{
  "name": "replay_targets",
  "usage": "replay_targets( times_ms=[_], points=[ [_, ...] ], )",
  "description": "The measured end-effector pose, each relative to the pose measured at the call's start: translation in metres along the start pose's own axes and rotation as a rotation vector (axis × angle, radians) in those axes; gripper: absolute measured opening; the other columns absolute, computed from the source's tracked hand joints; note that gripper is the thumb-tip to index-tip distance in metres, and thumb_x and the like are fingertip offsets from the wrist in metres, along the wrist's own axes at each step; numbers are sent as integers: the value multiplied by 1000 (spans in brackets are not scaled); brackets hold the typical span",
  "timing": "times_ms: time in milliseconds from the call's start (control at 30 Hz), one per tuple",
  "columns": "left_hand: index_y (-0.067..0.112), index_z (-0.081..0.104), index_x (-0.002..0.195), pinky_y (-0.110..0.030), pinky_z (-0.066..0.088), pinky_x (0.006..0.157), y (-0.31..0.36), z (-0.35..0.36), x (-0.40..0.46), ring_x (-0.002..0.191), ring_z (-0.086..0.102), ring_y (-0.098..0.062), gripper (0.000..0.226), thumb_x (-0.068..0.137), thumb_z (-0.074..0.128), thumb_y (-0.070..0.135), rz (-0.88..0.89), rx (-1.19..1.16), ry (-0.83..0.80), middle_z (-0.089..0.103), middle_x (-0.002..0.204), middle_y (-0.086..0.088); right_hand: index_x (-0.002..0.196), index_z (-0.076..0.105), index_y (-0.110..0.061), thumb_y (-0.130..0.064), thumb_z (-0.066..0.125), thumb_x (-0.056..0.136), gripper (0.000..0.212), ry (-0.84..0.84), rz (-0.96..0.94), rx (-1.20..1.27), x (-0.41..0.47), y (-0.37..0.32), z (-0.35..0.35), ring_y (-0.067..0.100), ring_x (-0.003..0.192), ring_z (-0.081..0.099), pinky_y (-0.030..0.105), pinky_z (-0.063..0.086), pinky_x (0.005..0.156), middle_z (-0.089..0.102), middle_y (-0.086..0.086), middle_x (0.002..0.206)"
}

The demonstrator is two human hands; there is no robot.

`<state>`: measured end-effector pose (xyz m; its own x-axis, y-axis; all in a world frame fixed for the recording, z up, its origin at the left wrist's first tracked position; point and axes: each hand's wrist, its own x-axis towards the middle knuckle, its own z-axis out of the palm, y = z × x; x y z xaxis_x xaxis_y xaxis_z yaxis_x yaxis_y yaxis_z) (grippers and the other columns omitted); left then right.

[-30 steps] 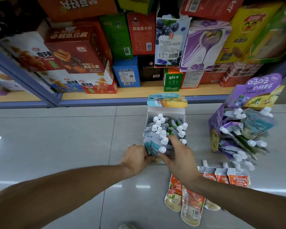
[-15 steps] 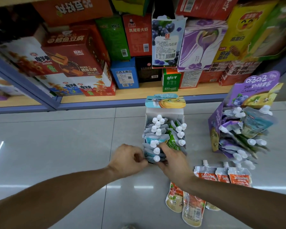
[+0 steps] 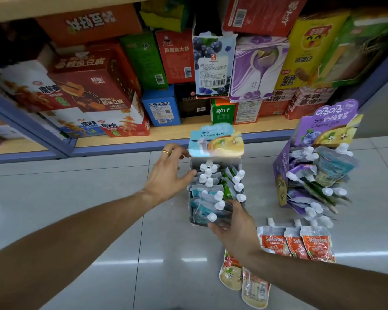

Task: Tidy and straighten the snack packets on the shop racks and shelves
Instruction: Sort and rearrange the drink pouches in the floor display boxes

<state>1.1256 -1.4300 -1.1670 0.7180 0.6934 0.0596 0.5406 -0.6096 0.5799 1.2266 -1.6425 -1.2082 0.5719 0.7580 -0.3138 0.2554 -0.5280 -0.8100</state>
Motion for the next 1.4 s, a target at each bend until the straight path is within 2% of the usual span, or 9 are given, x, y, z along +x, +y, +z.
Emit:
replay_targets(
  times_ms=[133, 267, 333, 400, 600, 733, 967, 1167, 1400],
  points=[
    [21, 59, 132, -43, 60, 89, -2, 1, 0, 112, 57, -18, 48, 91, 74, 41, 60, 93, 3, 42, 141, 1, 133, 53, -25, -26, 84, 79, 62, 23, 1, -31, 8, -5, 2, 16, 109, 68, 34, 56, 97, 68, -4, 126],
    [31, 75, 122, -23, 53, 97, 0, -1, 5, 124, 47, -2, 34, 91, 74, 45, -38, -66, -87, 43, 146, 10, 143, 47, -22, -24, 81, 84, 68, 27, -8, -71, 13, -12, 6, 19, 119, 63, 30, 51, 97, 67, -4, 128],
    [31, 81, 100, -19, 47, 96, 6, 0, 9, 118, 52, -1, 23, 93, 70, 50, -146, -180, -119, 56, 131, 15, 145, 45, -21, -24, 80, 84, 70, 29, -14, -71, 14, -12, 8, 21, 124, 59, 31, 49, 100, 65, -2, 131],
    [18, 73, 70, -29, 51, 85, 10, 7, 11, 94, 62, -12, 46, 98, 61, 53, -253, -279, -125, 68, 97, 6, 145, 46, -19, -23, 78, 86, 67, 11, -23, -102, 17, -10, 9, 23, 128, 55, 31, 47, 104, 64, 1, 132],
    [5, 64, 68, -41, 48, 66, 11, 12, 13, 67, 57, -24, 58, 99, 60, 53, -234, -154, -48, 64, 67, -10, 141, 45, -17, -16, 71, 91, 57, -42, -28, -153, 24, -9, 8, 23, 120, 62, 31, 50, 99, 65, 3, 129],
    [25, 83, 91, -21, 53, 82, 14, 3, 9, 89, 67, 1, 32, 88, 73, 55, -169, -190, -109, 75, 92, 14, 141, 45, -18, -15, 69, 92, 54, -38, -35, -141, 23, -8, 4, 22, 120, 63, 33, 52, 101, 65, 2, 130],
    [37, 62, 136, -26, 46, 101, 12, 3, 8, 113, 52, -11, 39, 101, 53, 54, -71, -29, -380, 46, 123, 7, 150, 39, -19, -13, 74, 88, 72, -69, 8, -144, 24, -9, -3, 21, 121, 63, 28, 47, 102, 64, -2, 135],
    [35, 61, 131, -29, 43, 105, 17, -2, 8, 111, 53, -12, 28, 105, 52, 41, -127, -73, -408, 47, 120, 3, 148, 32, -29, -2, 65, 84, 77, -77, -14, -133, 31, -11, 5, 23, 107, 69, 34, 57, 93, 67, -2, 125],
    [47, 57, 128, -38, 54, 103, 7, -9, -2, 112, 61, -14, 23, 105, 54, 44, -170, -247, -366, 48, 130, 6, 152, 31, -29, -6, 63, 90, 74, -59, -92, -256, 40, -17, 0, 28, 121, 61, 37, 52, 97, 62, 4, 137]
  ],
)
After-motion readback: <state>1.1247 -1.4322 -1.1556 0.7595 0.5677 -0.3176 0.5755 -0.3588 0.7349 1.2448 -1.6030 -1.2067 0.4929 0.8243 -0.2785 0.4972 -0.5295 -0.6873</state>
